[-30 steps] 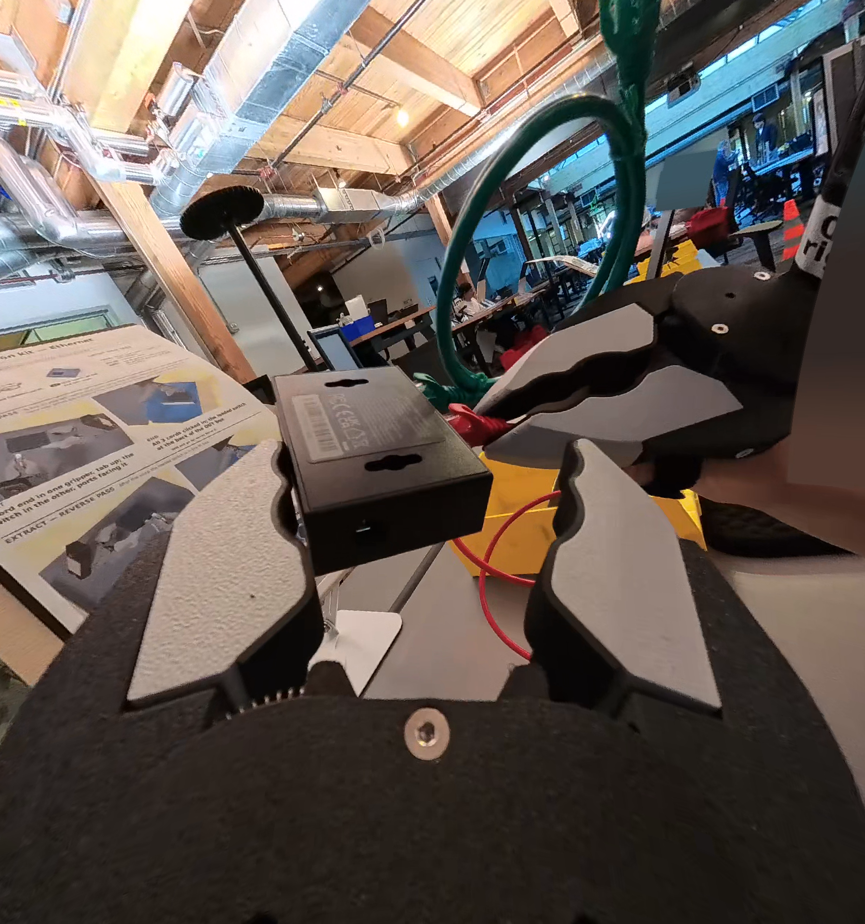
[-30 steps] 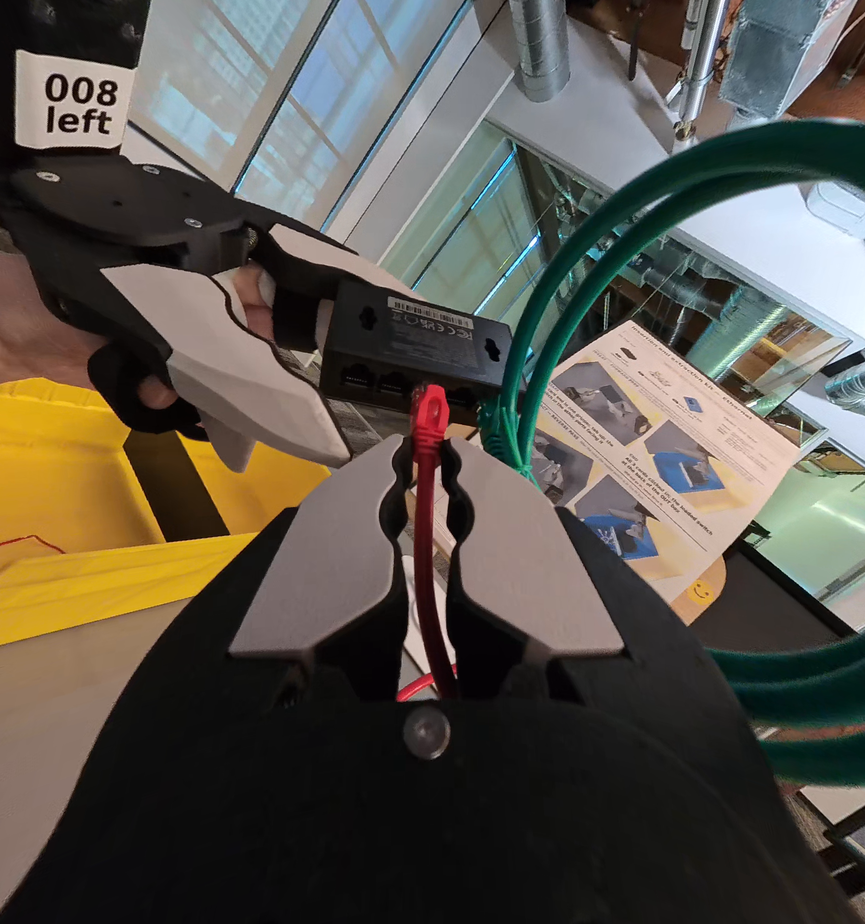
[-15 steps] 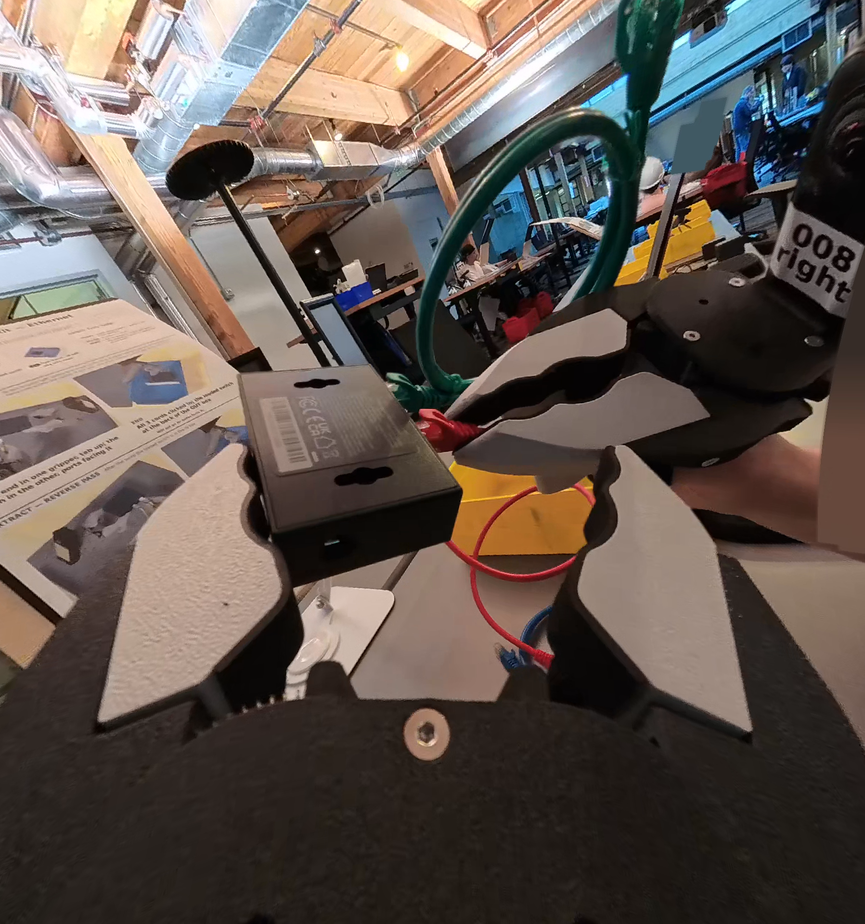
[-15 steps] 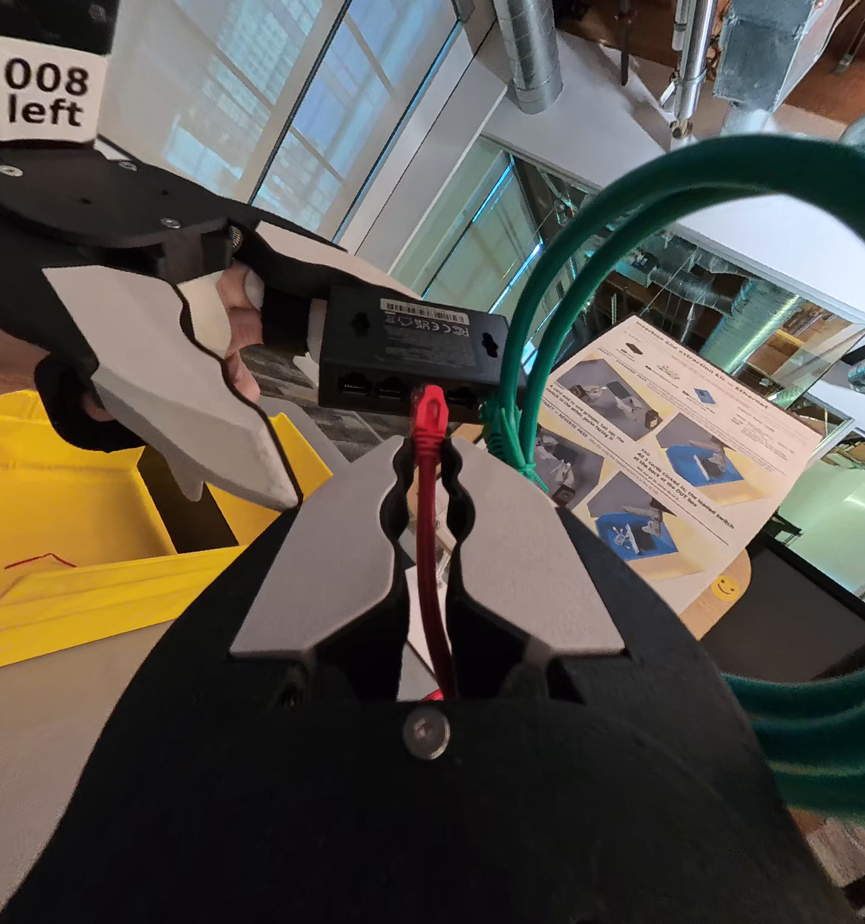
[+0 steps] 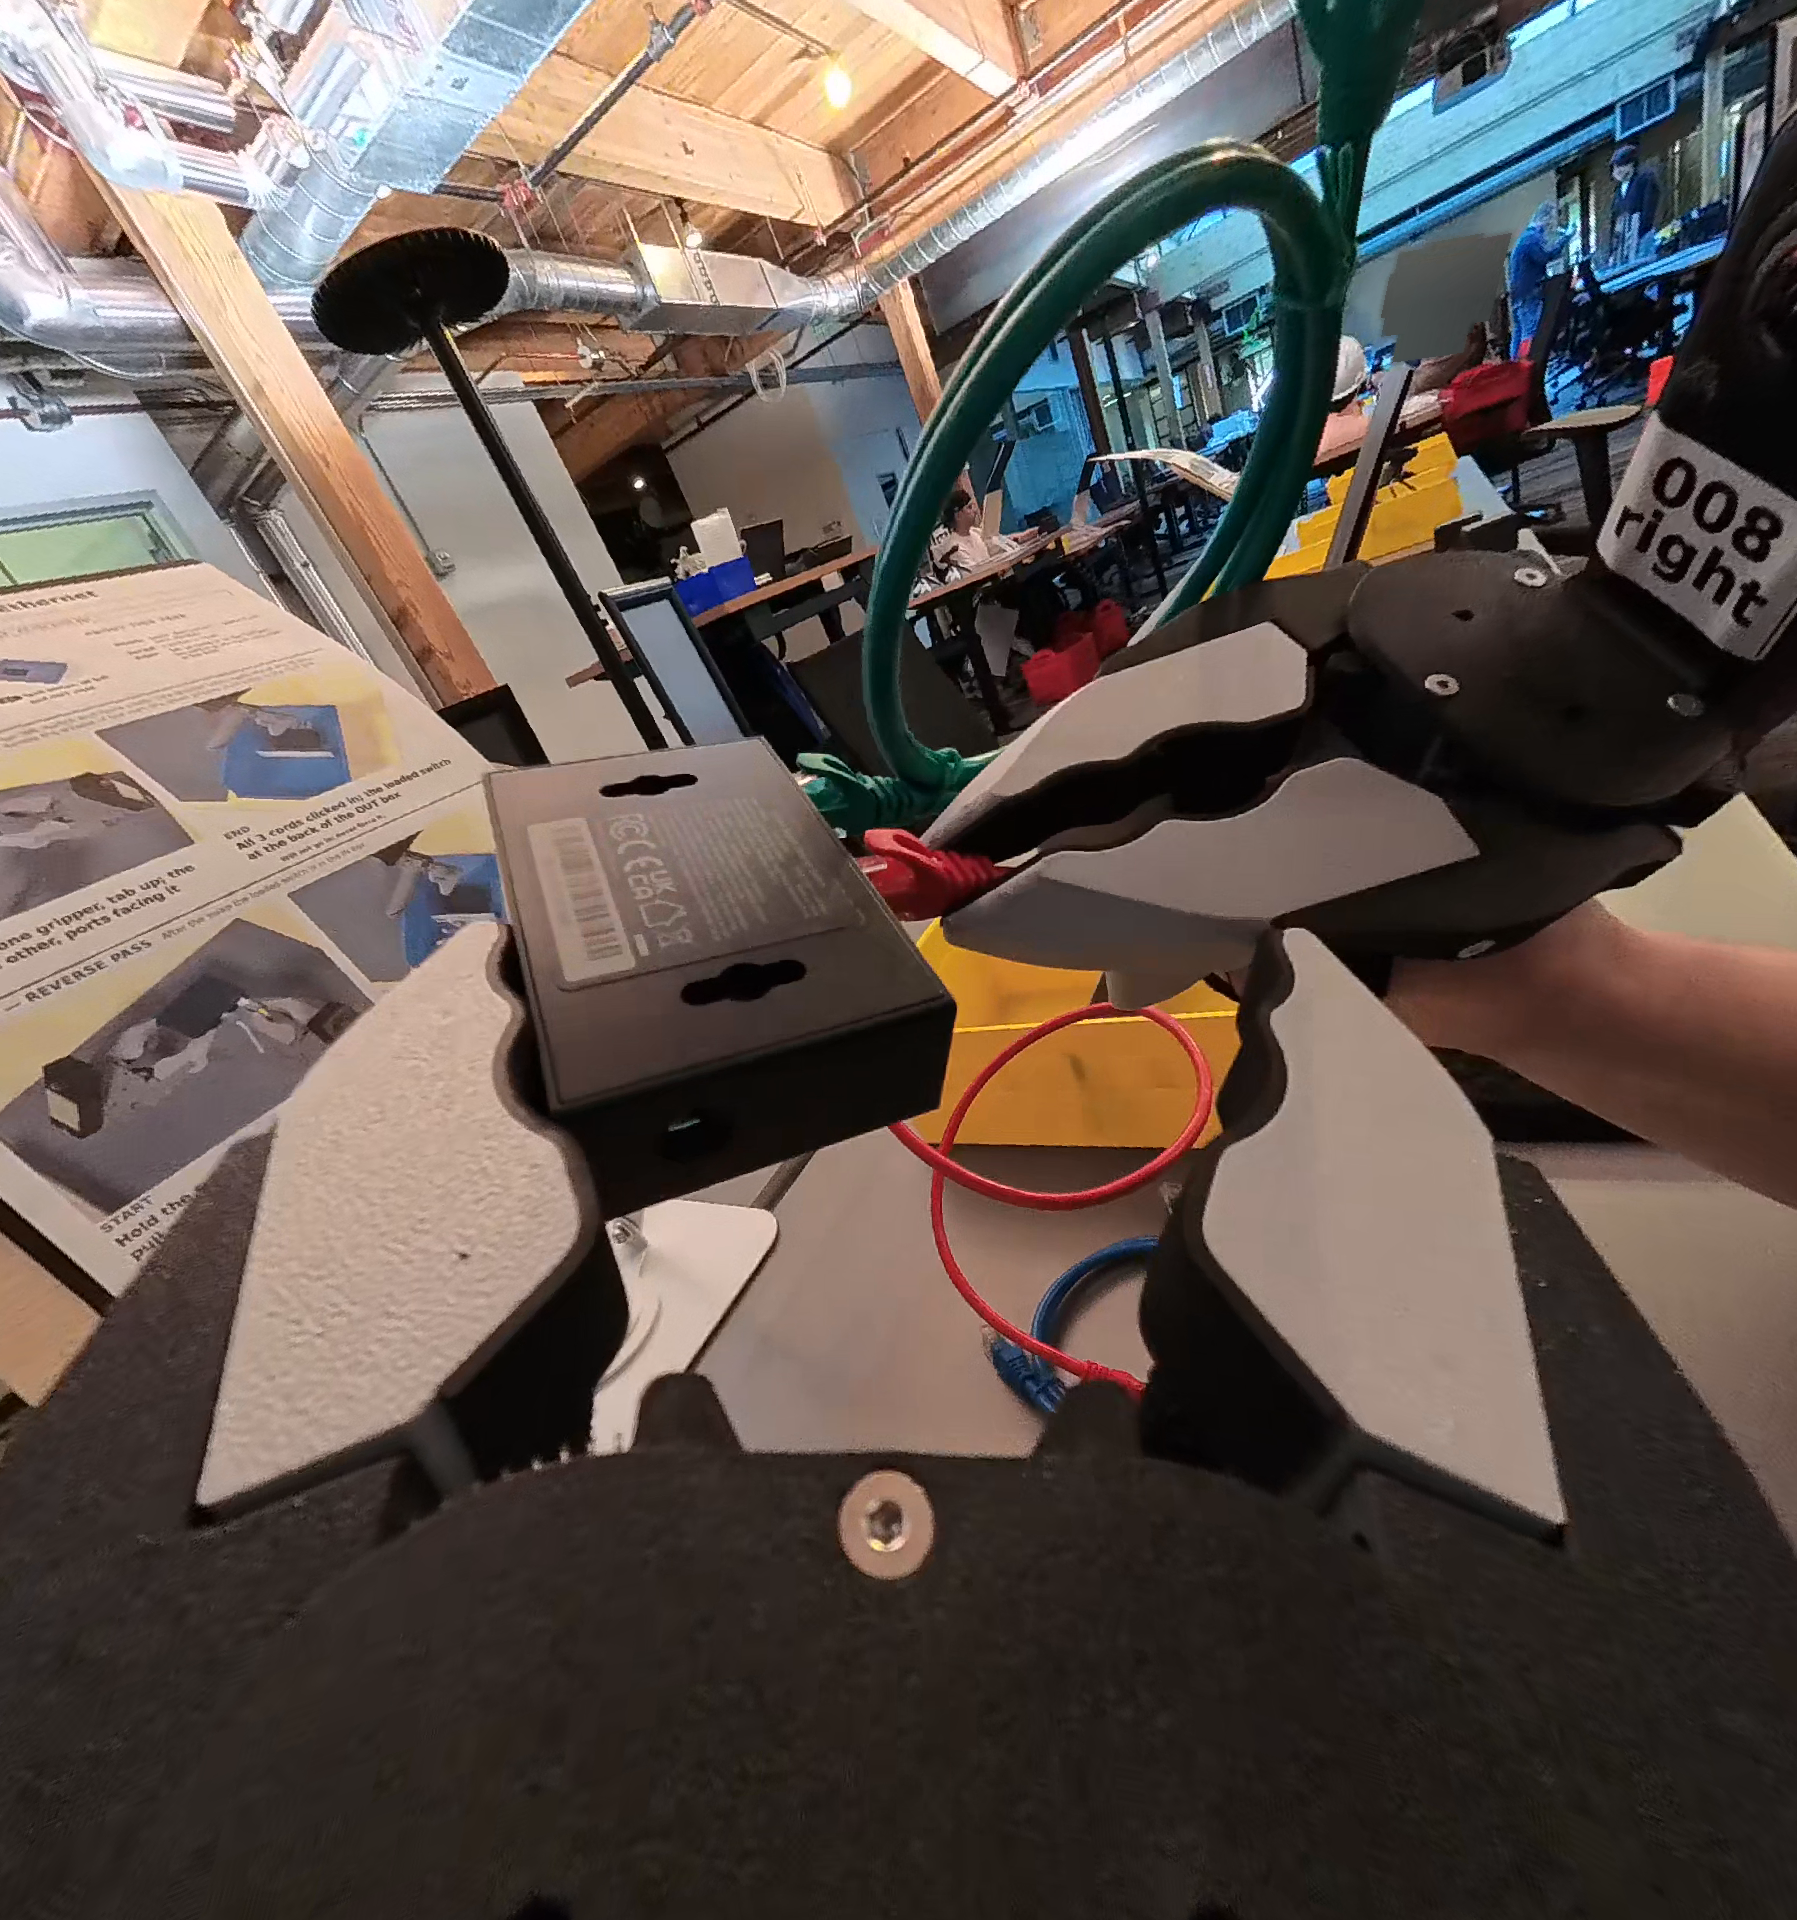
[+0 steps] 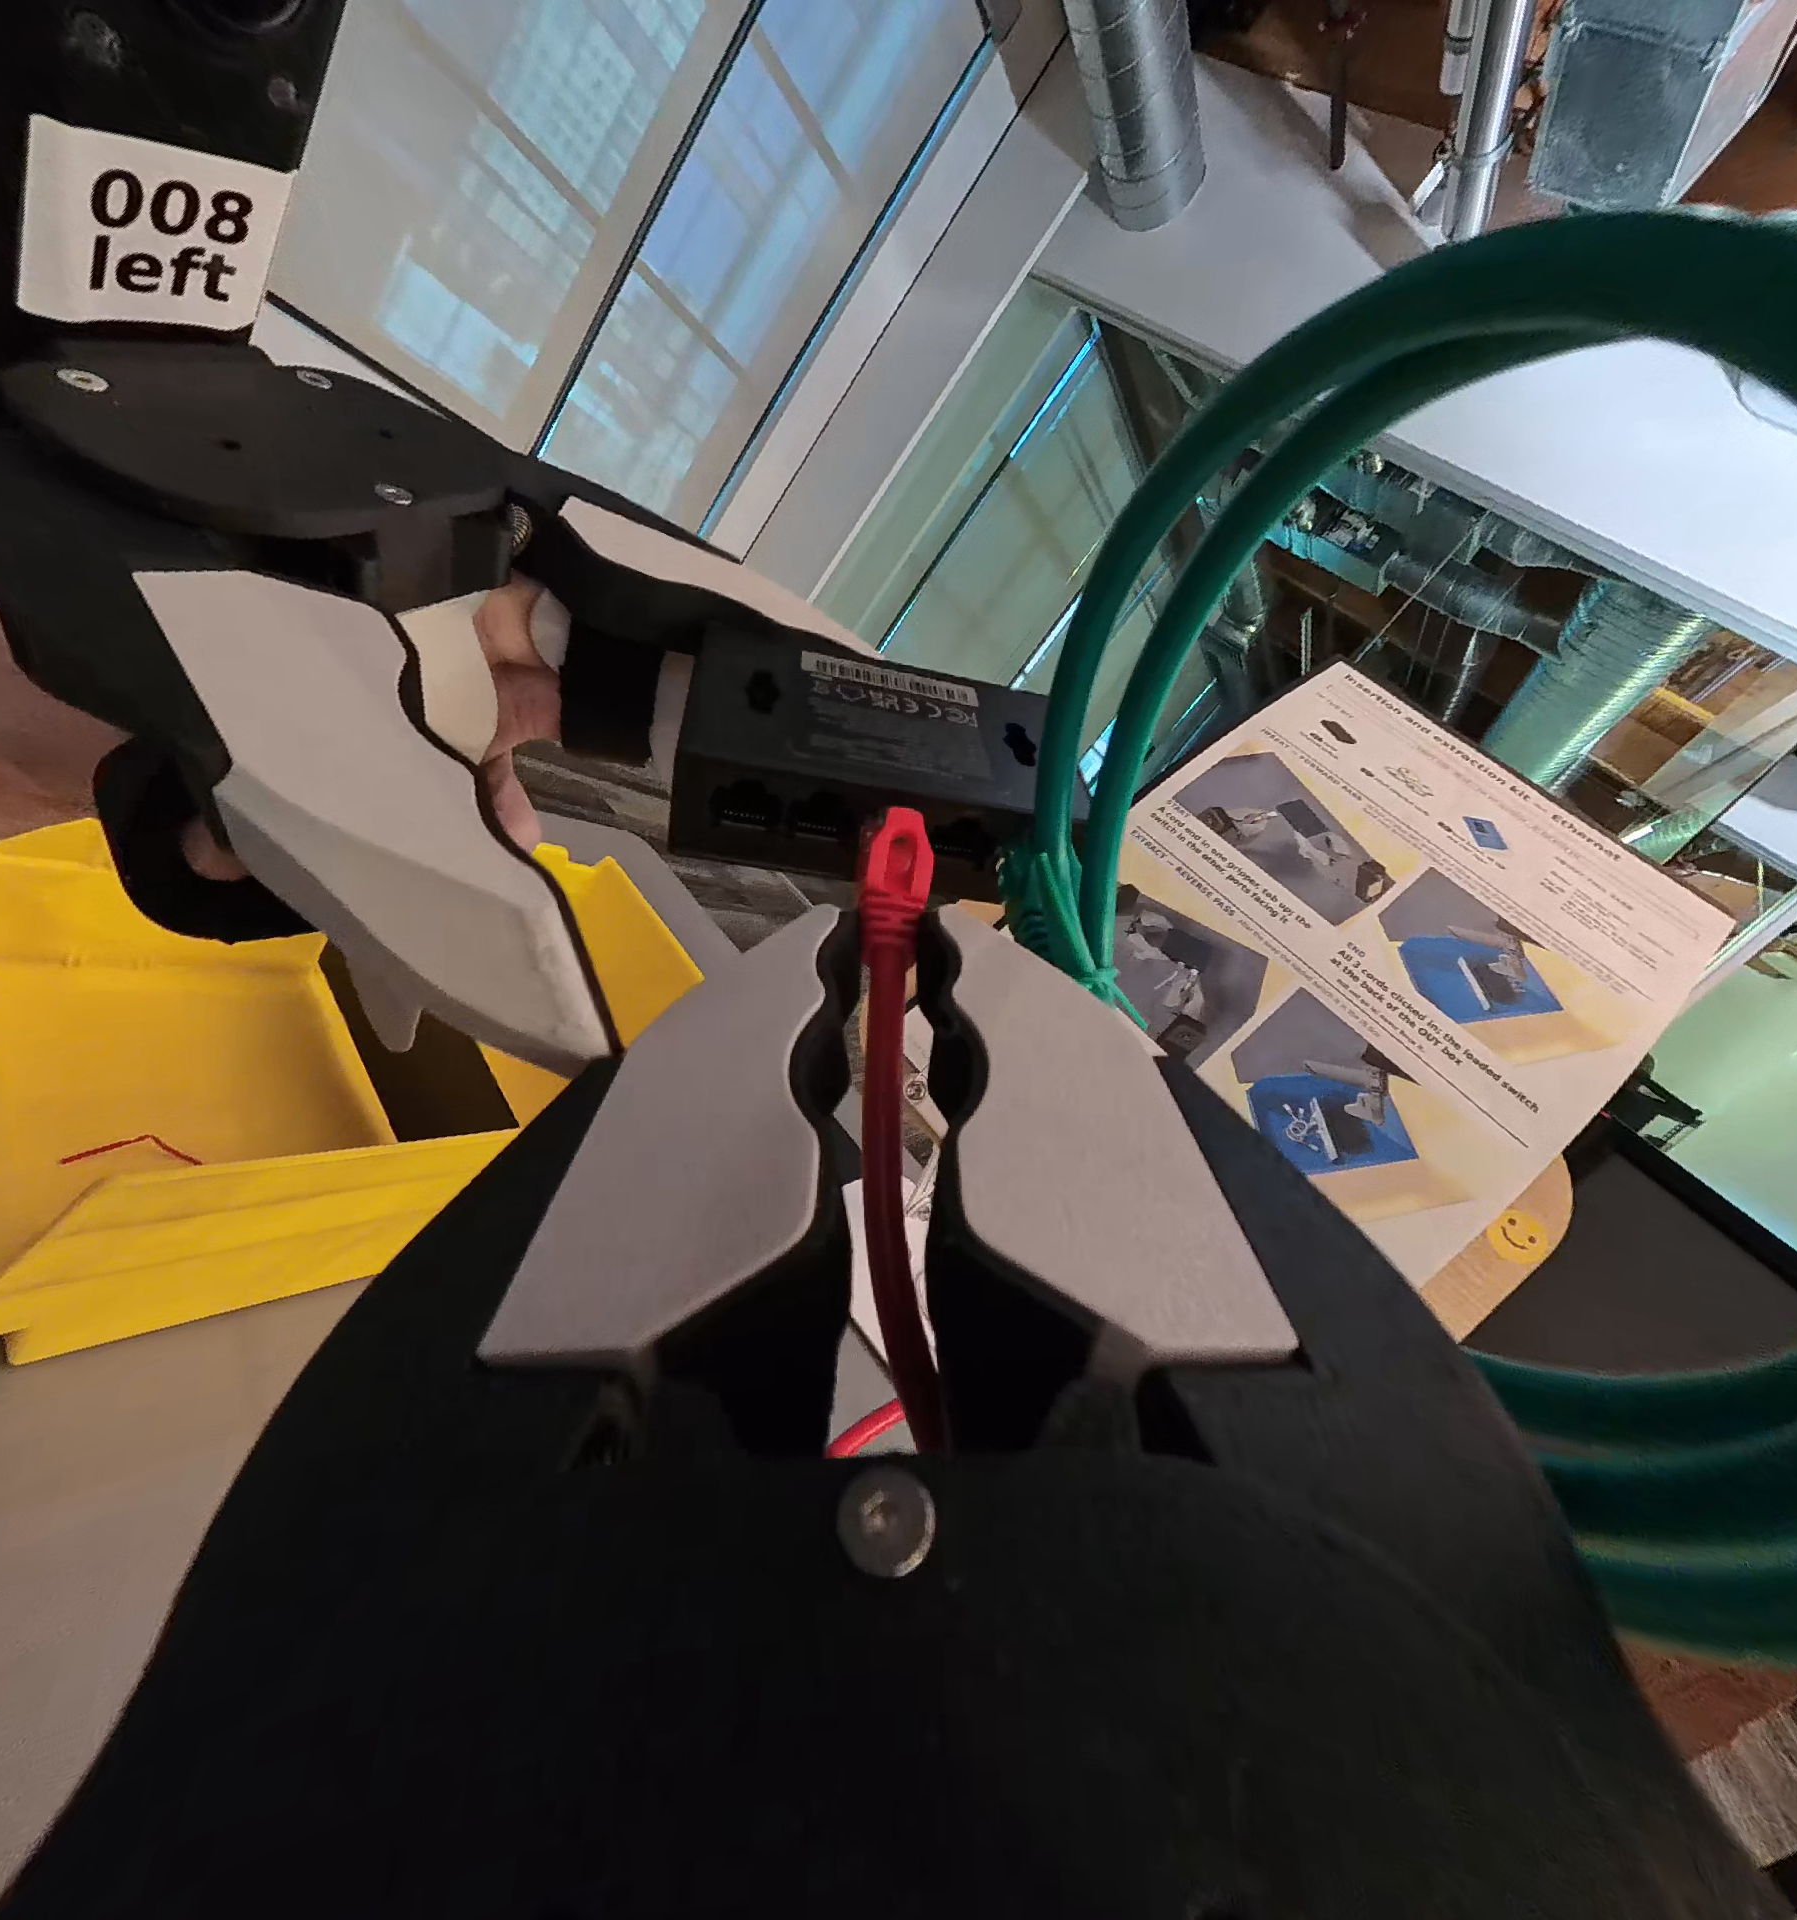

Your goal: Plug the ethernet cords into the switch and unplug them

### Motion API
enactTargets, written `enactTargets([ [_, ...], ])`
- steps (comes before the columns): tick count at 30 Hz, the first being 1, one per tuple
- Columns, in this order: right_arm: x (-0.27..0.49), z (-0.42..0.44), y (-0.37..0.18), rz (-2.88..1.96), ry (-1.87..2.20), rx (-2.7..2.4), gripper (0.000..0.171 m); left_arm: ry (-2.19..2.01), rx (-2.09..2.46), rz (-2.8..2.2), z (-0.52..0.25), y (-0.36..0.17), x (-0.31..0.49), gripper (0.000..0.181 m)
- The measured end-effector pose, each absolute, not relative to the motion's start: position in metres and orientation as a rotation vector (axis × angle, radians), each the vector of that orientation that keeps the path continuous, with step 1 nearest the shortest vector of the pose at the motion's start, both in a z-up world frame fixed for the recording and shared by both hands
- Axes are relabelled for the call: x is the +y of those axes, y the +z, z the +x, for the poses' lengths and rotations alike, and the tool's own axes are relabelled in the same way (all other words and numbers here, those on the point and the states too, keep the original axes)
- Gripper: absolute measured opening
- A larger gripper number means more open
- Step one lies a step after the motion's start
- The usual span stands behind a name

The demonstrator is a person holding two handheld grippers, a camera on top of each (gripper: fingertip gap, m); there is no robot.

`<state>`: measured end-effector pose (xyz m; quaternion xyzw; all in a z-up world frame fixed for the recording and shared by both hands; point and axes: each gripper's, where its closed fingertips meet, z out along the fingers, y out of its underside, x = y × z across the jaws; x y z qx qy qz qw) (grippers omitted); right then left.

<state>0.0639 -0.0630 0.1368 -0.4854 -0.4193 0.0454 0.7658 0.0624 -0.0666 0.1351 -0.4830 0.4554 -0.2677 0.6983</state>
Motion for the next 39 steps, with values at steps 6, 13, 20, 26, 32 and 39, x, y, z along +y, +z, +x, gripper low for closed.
enactTargets([
  [6,-0.064,0.065,0.137,-1.066,0.113,-0.914,0.011,-0.565,1.022,-1.07,0.065,0.135,-0.068,0.127],
  [13,-0.061,0.067,0.136,-1.089,0.107,-0.92,0.011,-0.535,1.026,-1.075,0.066,0.133,-0.065,0.127],
  [20,-0.051,0.073,0.135,-1.14,0.121,-0.901,0.012,-0.085,1.091,-0.968,0.044,0.133,-0.049,0.101],
  [26,-0.041,0.085,0.12,-1.352,0.229,-0.91,0.012,0.515,1.112,-0.825,0.034,0.124,-0.023,0.089],
  [32,-0.039,0.08,0.096,-1.498,0.203,-1.0,0.012,0.65,1.154,-0.714,0.049,0.108,-0.017,0.048],
  [39,-0.032,0.081,0.073,-1.593,0.151,-1.086,0.012,0.672,1.31,-0.782,0.057,0.075,-0.006,0.03],
])
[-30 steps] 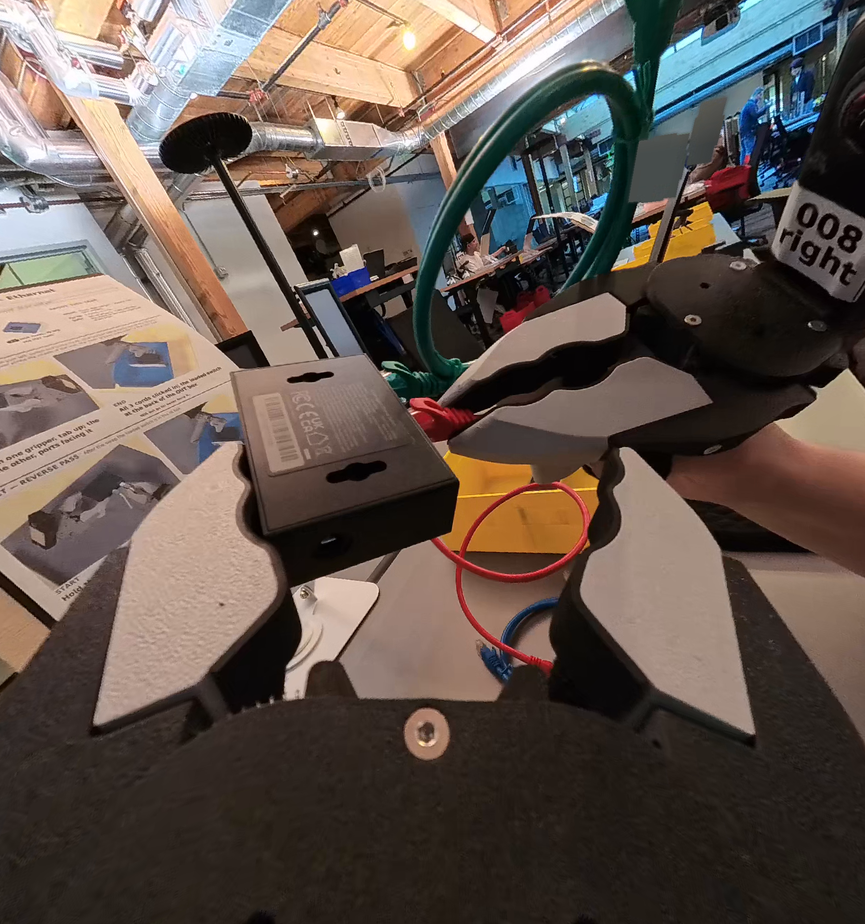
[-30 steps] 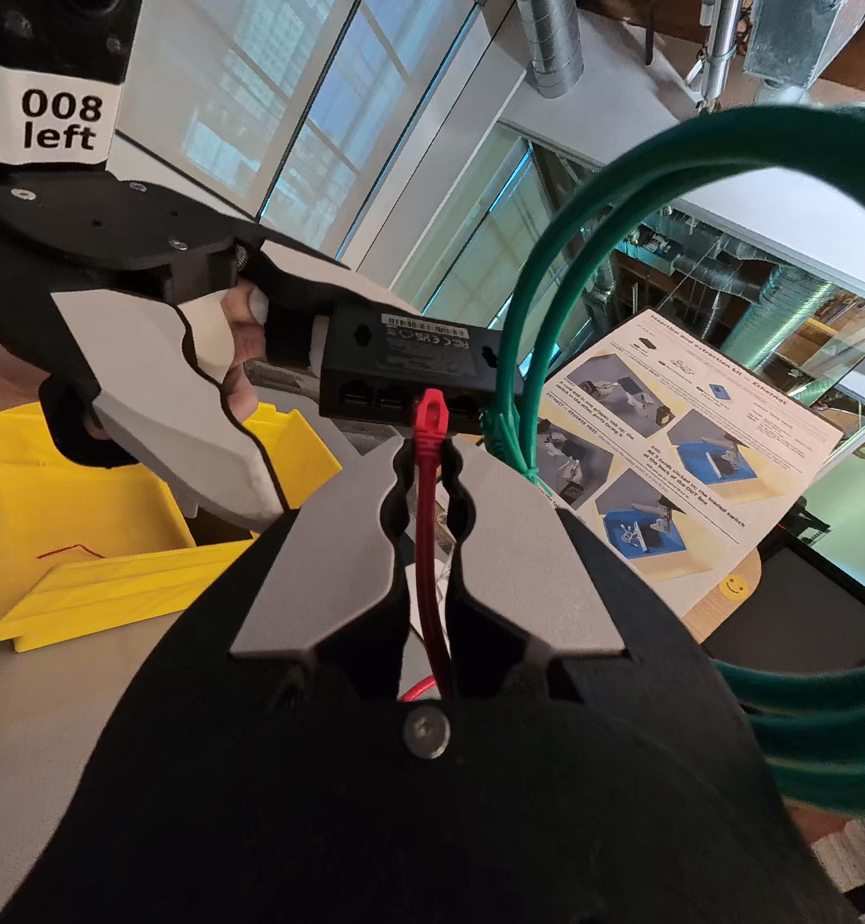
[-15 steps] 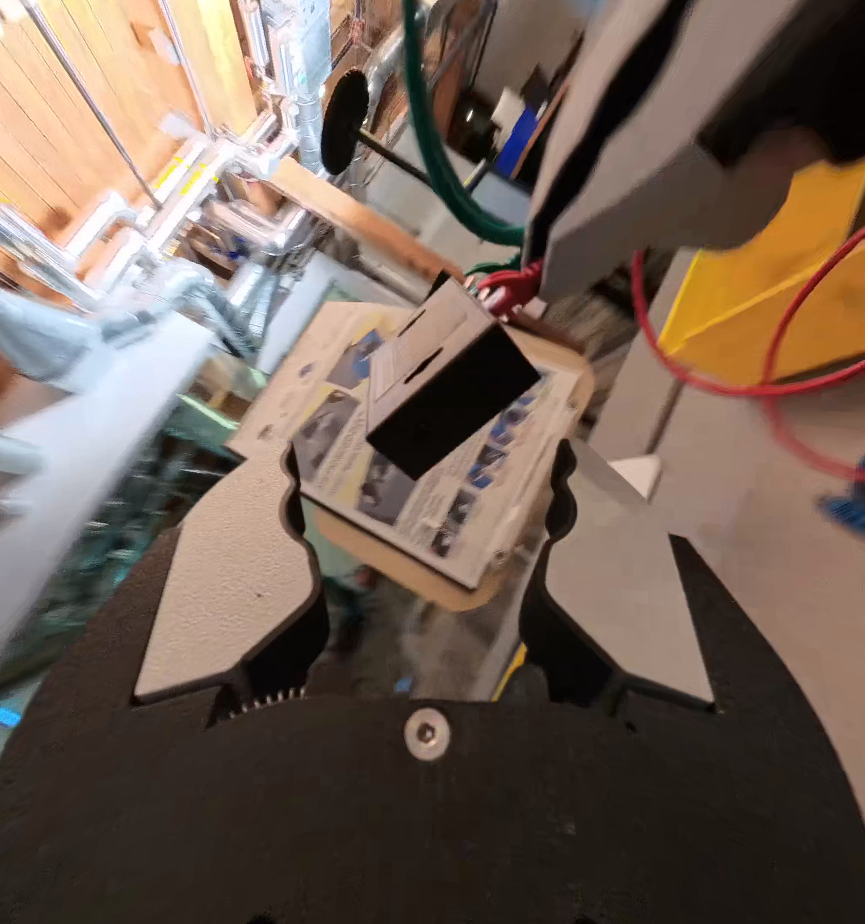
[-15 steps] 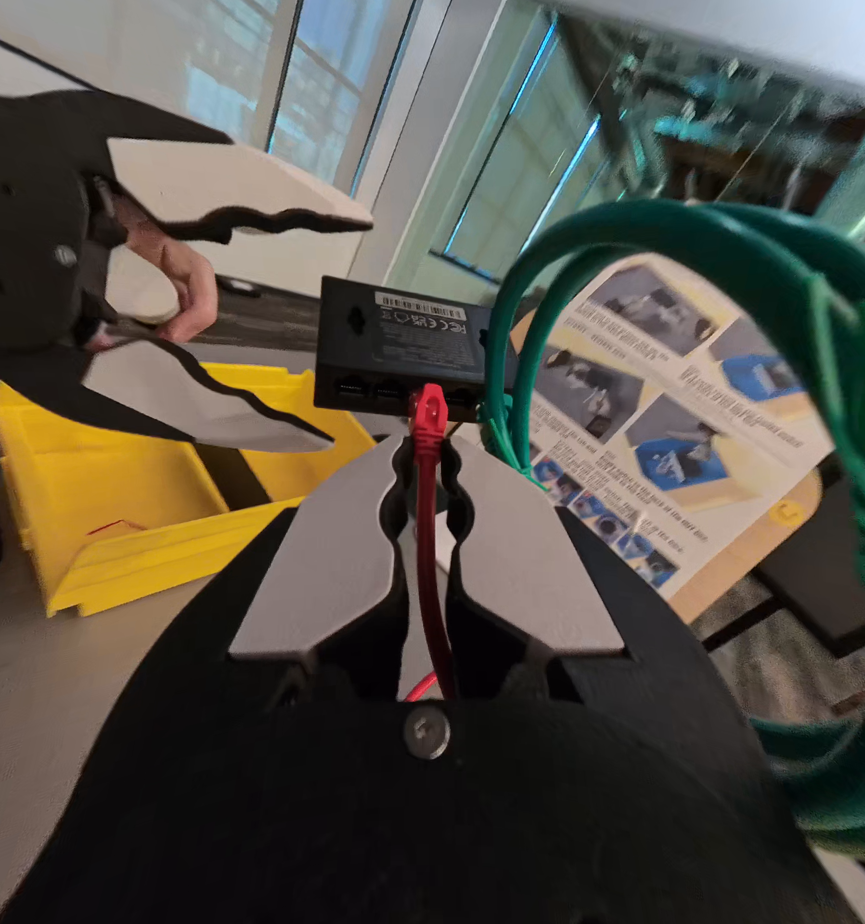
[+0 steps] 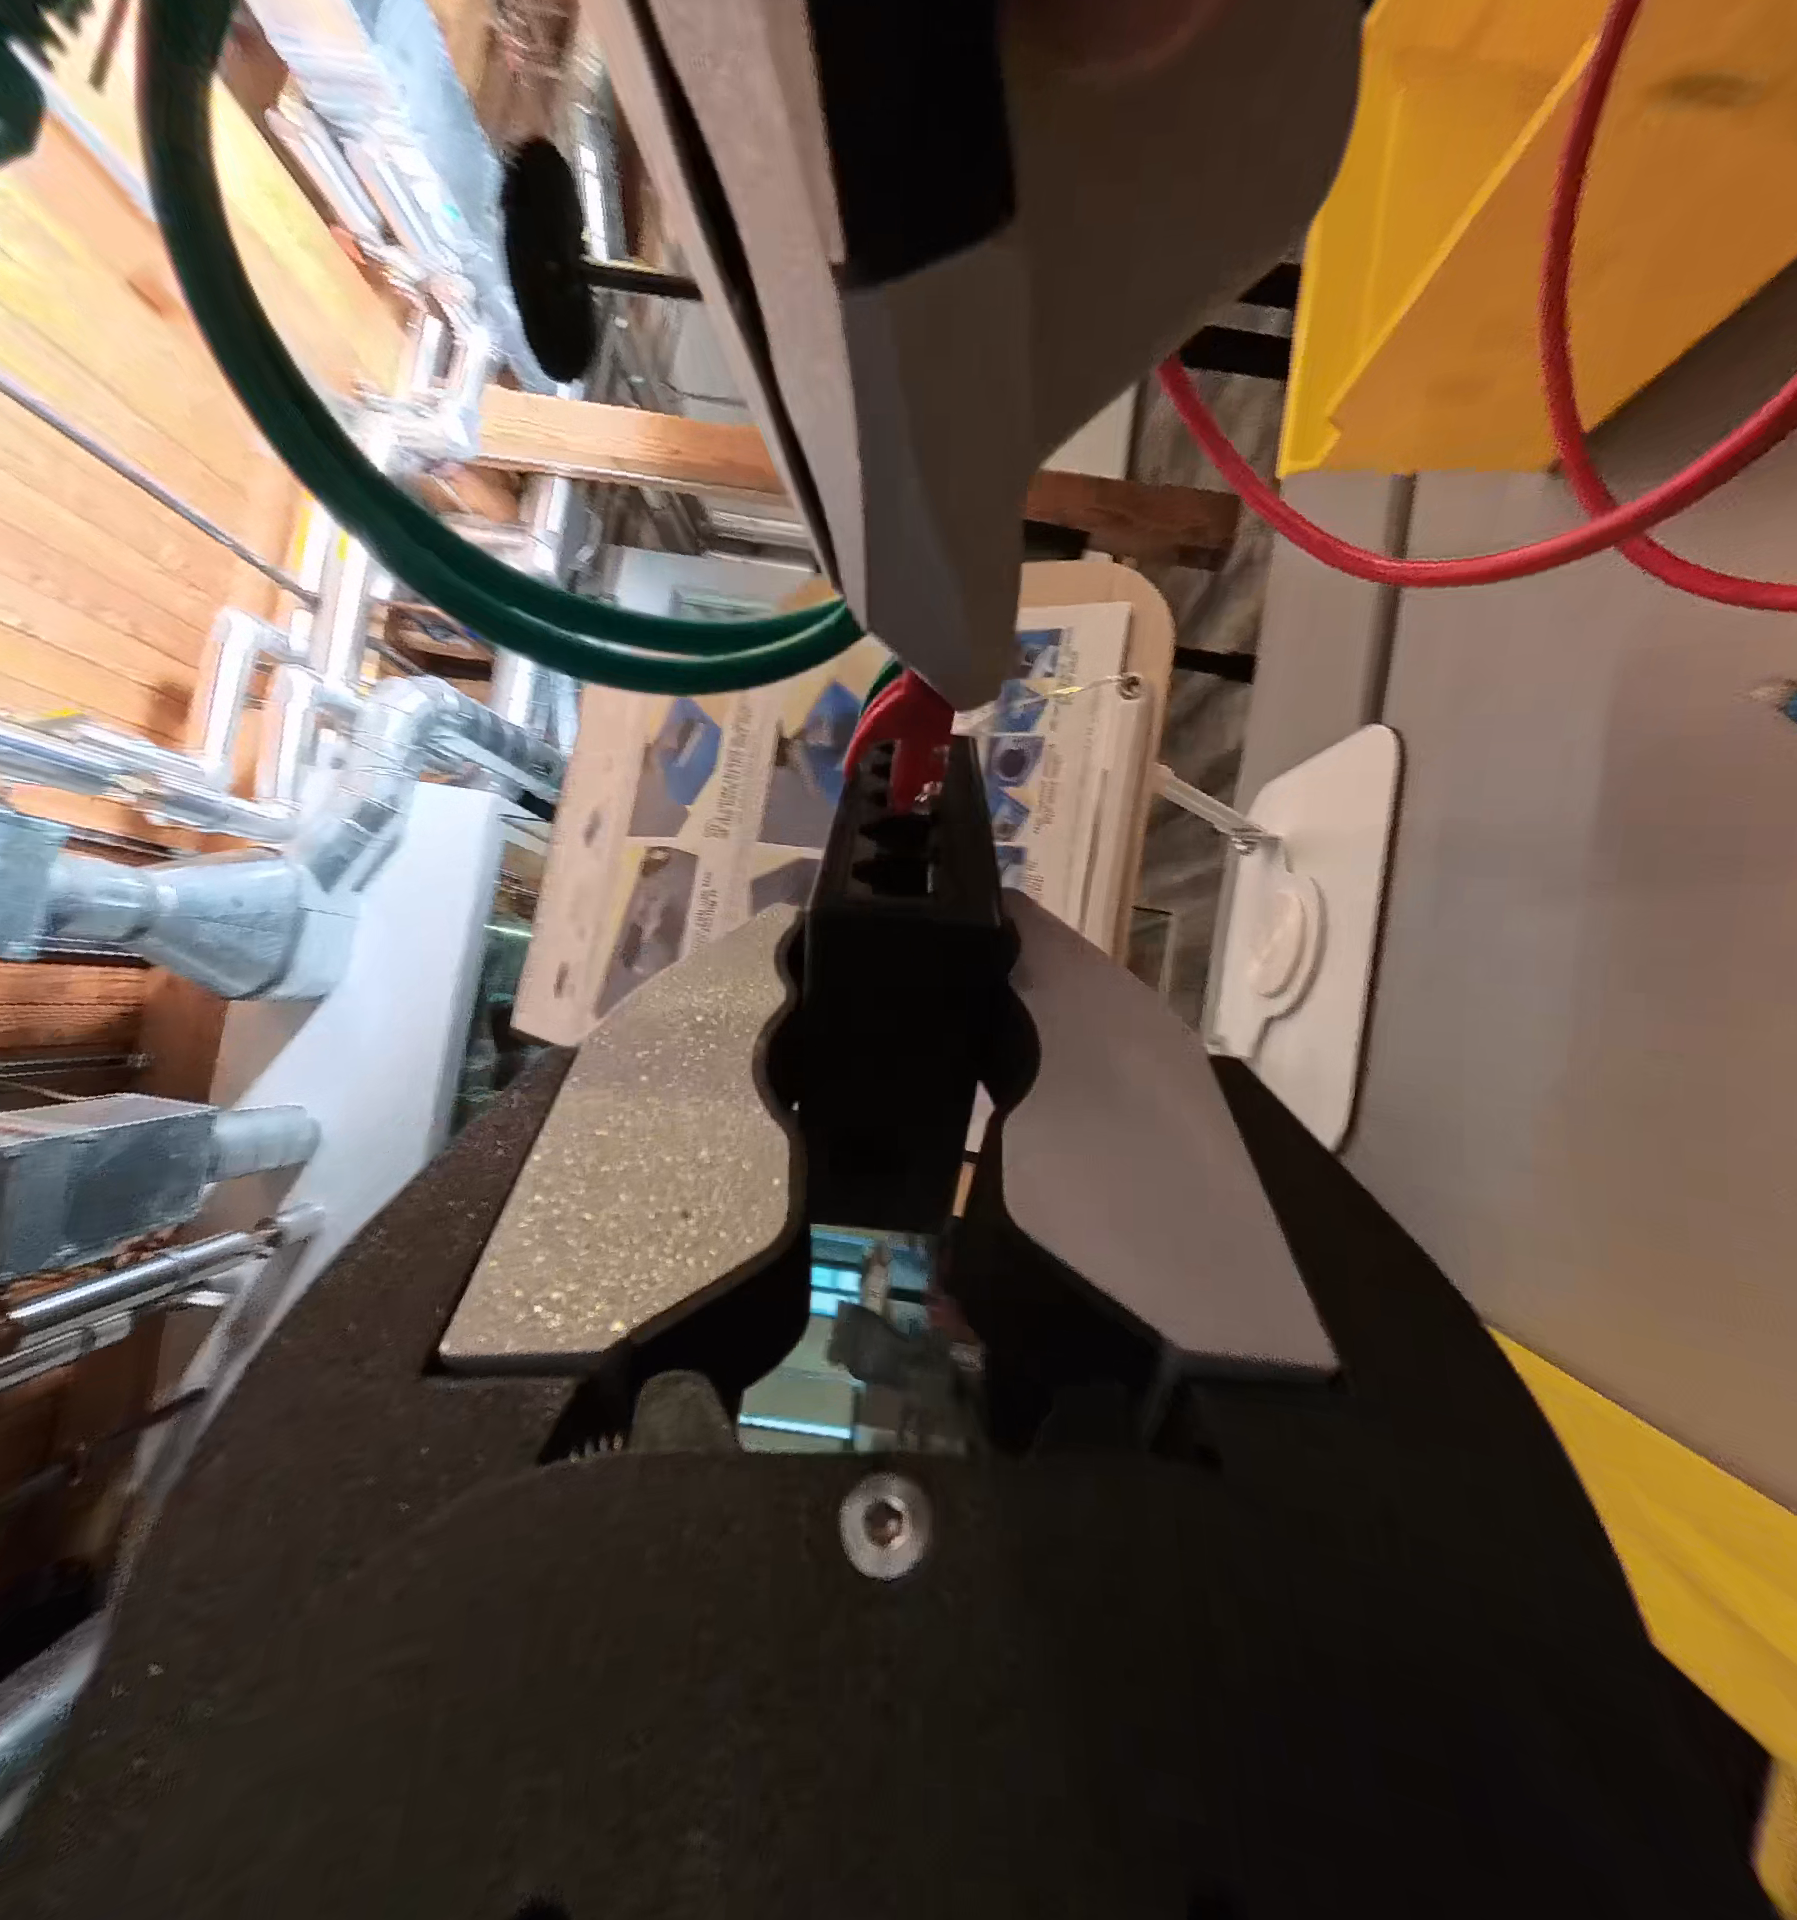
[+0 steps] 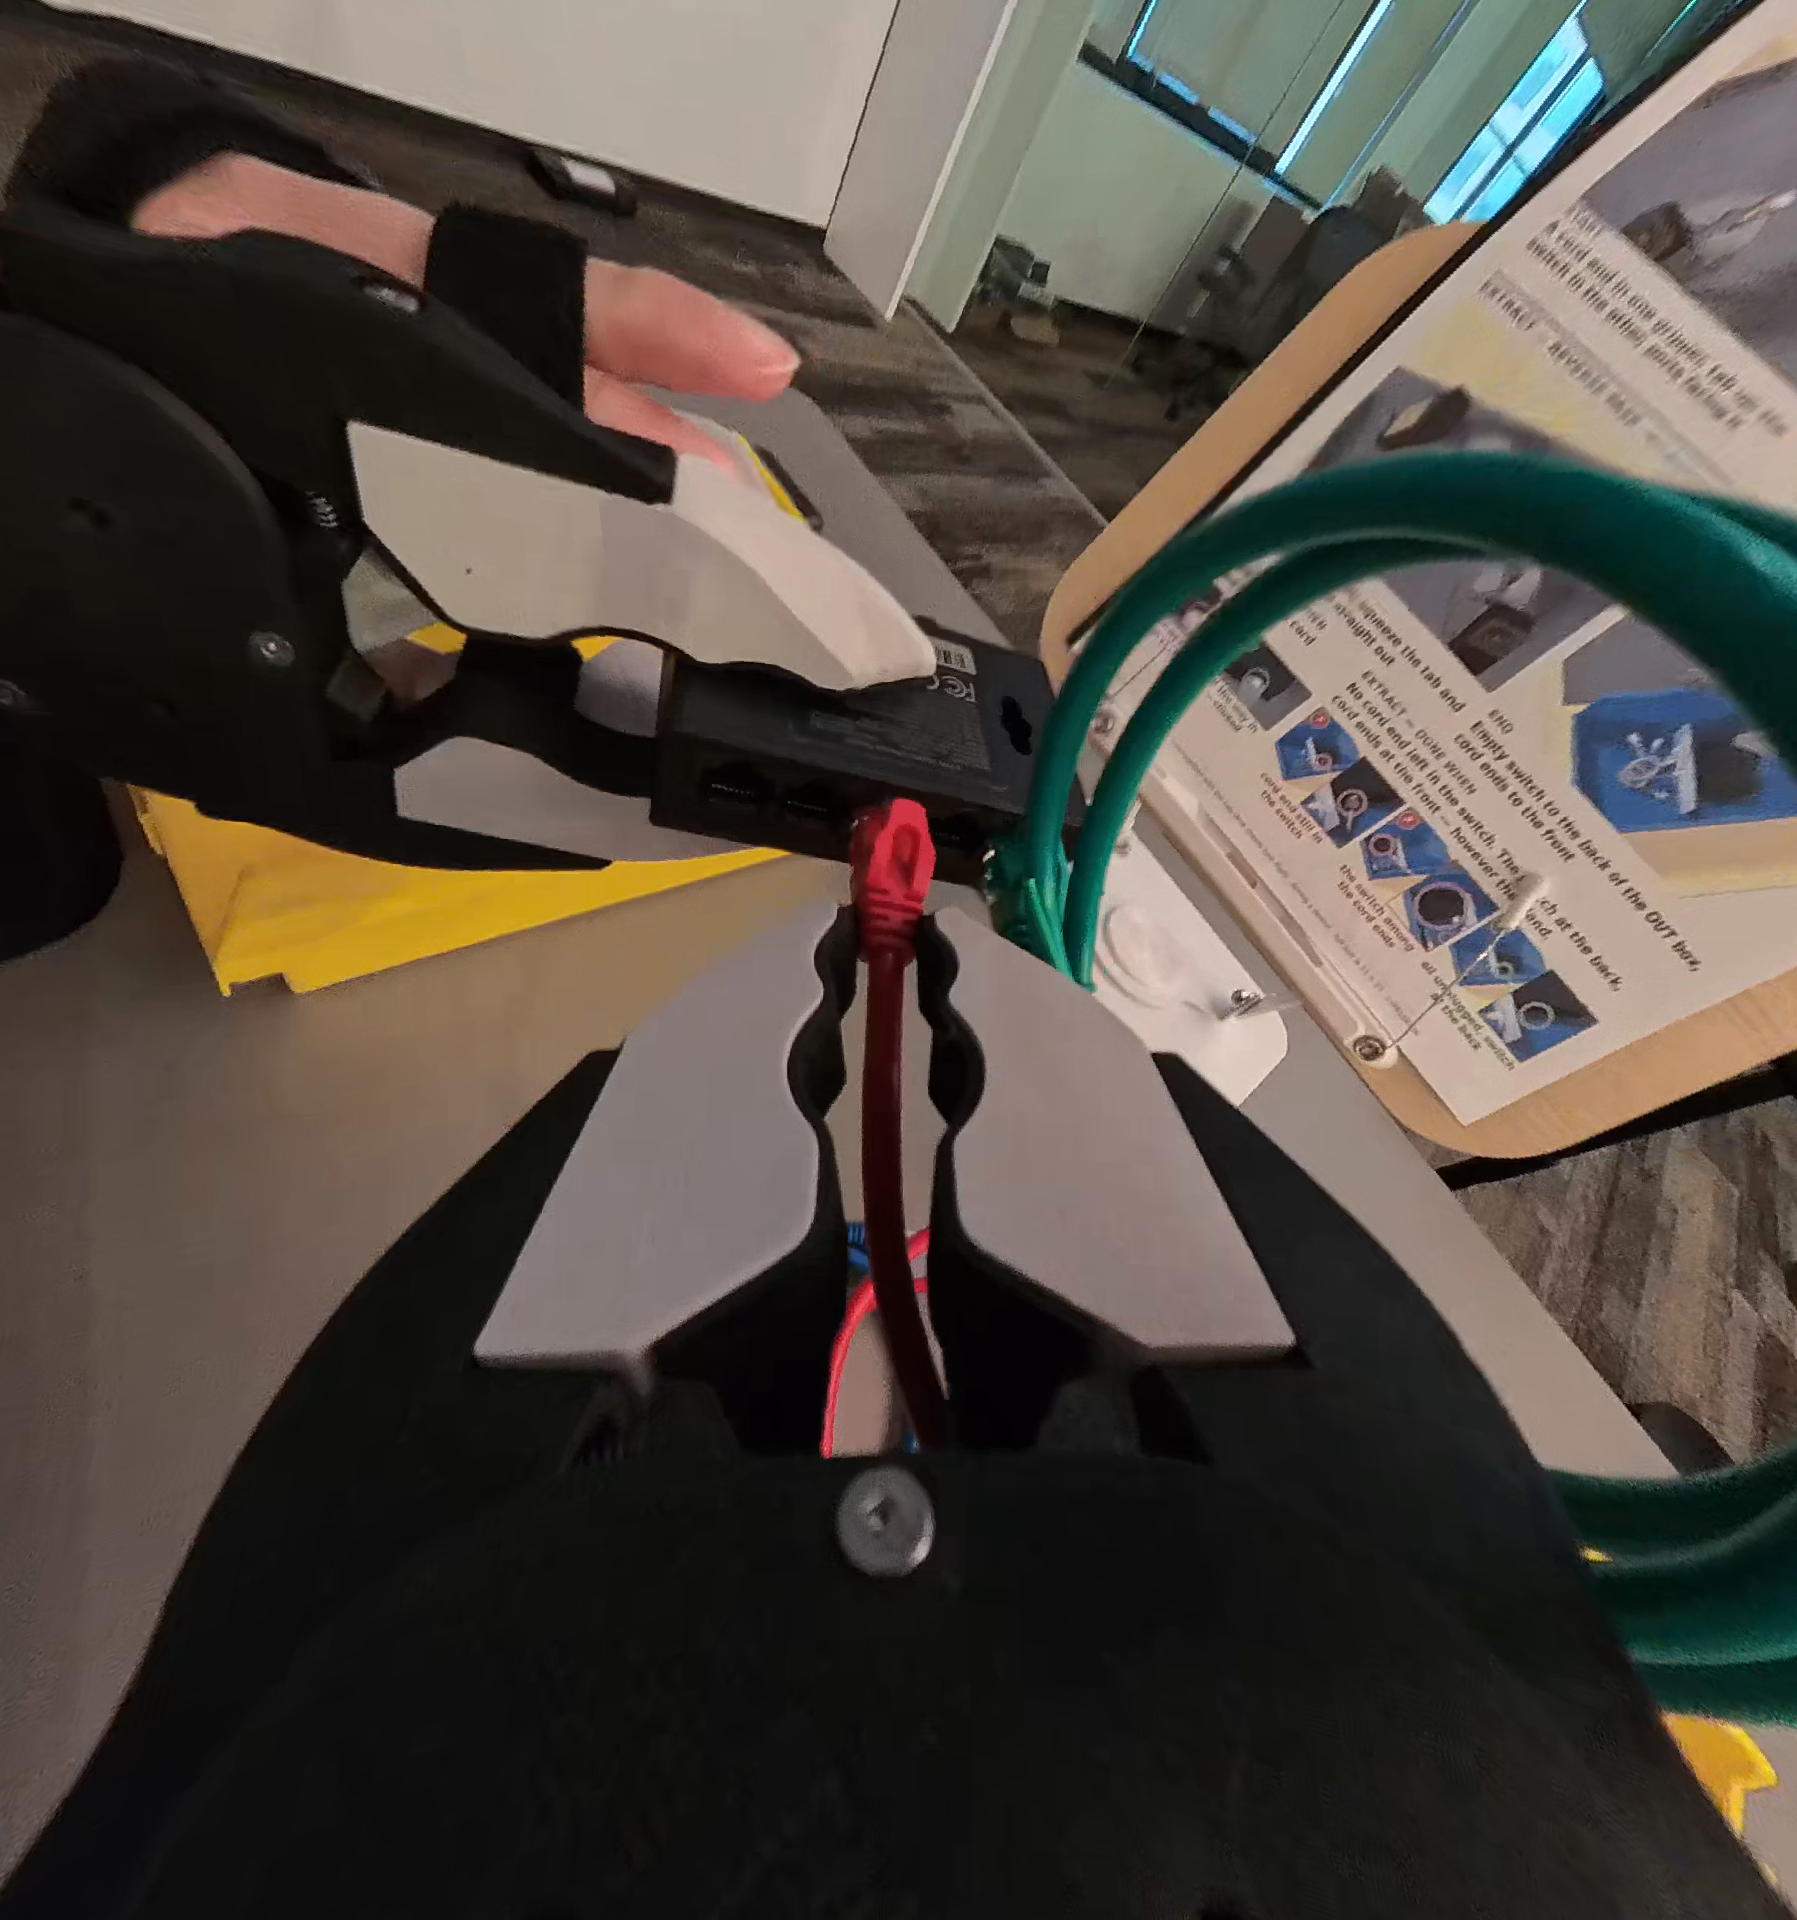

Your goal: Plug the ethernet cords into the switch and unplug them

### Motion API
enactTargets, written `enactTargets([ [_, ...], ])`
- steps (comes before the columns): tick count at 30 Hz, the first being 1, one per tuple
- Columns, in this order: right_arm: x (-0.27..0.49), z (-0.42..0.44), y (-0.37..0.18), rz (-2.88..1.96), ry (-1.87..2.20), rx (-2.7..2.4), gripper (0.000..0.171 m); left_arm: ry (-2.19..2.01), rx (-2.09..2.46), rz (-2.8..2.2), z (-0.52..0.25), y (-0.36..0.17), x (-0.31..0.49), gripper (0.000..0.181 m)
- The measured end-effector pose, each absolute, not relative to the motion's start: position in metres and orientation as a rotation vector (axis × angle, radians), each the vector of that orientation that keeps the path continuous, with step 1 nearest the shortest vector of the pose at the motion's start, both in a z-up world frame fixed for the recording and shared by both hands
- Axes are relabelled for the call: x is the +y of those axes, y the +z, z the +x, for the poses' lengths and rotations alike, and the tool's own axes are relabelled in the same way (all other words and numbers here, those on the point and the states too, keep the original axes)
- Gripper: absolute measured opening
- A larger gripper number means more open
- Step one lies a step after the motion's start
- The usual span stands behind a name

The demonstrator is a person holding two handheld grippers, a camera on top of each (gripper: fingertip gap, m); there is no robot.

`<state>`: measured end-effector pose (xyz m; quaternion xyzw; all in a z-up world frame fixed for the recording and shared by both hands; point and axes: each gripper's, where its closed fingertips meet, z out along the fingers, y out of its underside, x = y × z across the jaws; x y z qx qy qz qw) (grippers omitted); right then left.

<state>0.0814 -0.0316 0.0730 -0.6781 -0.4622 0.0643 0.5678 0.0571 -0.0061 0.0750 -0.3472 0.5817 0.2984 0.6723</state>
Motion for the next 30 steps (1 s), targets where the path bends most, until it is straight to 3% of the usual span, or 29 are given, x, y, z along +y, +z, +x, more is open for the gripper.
enactTargets([
  [8,-0.027,0.08,0.078,-1.47,0.121,-1.129,0.021,0.703,1.248,-0.957,0.036,0.071,0.02,0.03],
  [14,-0.08,0.077,0.095,-1.252,0.29,-1.365,0.014,0.744,1.163,-1.046,-0.001,0.085,0.035,0.03],
  [19,-0.064,0.123,0.08,-1.487,0.285,-1.297,0.014,0.739,1.076,-1.073,-0.026,0.103,0.036,0.03],
  [23,-0.061,0.144,0.04,-1.725,0.54,-1.037,0.015,0.724,1.036,-1.078,-0.036,0.112,0.036,0.03],
  [30,-0.047,0.125,-0.072,-1.974,0.436,-0.889,0.016,0.729,0.952,-1.097,-0.06,0.128,0.035,0.03],
])
